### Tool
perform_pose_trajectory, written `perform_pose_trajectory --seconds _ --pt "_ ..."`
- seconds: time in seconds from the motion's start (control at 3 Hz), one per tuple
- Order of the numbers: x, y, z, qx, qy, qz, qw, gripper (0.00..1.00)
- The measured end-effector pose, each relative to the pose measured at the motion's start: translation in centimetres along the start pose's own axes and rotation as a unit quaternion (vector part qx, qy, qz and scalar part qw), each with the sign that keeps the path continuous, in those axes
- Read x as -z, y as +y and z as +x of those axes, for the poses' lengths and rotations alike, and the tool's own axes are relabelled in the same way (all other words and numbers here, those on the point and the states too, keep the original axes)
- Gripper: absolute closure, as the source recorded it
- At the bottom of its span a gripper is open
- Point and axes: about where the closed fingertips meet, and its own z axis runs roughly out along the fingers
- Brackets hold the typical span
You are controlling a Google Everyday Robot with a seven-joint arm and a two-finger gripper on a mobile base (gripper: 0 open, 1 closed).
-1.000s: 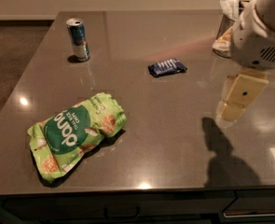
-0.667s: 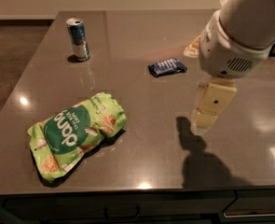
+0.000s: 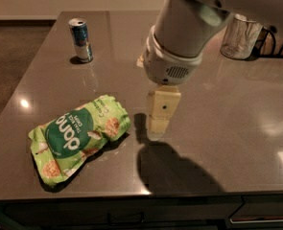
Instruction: Move green rice chip bag near rxbar blueberry
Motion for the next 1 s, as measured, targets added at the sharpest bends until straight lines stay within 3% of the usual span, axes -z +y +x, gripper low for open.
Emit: perform_pose_trajectory --seconds 1.0 --pt "-4.4 -0.4 -11.2 0.075 -0.021 -0.037 0.9963 0.0"
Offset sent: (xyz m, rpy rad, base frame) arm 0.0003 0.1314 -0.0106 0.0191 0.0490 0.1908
